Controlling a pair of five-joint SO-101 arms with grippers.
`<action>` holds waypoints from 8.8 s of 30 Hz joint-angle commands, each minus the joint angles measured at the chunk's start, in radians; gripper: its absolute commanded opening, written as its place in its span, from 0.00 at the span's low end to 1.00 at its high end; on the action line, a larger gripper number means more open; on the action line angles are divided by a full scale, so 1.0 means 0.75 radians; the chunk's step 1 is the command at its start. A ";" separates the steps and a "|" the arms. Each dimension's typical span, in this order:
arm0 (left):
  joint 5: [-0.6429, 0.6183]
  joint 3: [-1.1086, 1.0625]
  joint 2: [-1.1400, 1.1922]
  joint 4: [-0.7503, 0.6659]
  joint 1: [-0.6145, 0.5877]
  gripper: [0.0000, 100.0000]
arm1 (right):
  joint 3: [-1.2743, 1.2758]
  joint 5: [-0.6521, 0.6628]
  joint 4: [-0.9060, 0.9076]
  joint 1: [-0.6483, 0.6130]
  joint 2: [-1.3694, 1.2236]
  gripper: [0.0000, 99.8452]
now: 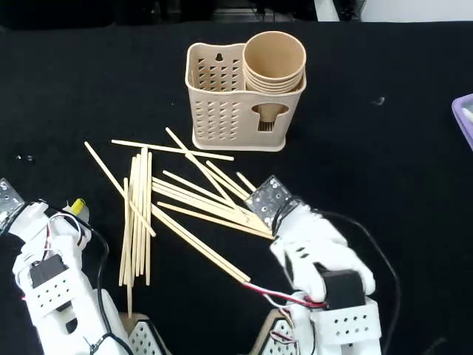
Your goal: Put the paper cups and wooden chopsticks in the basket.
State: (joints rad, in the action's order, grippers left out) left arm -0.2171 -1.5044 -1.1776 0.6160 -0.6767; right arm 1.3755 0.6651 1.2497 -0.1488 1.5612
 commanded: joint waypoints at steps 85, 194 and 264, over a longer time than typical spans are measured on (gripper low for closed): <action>0.063 0.071 -0.020 -0.023 0.001 0.26 | -0.373 0.037 -0.174 -0.059 -1.259 0.02; 0.065 0.066 -0.020 -0.016 0.054 0.26 | -0.543 -0.027 -0.767 -0.176 -1.762 0.01; 0.068 0.066 -0.020 -0.018 0.056 0.26 | -1.392 -0.646 -1.851 -0.378 -1.685 0.01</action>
State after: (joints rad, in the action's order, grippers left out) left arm -0.1788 -1.5044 -1.1776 0.6160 -0.6460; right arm 0.4319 0.1880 -0.1128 -0.4434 0.3460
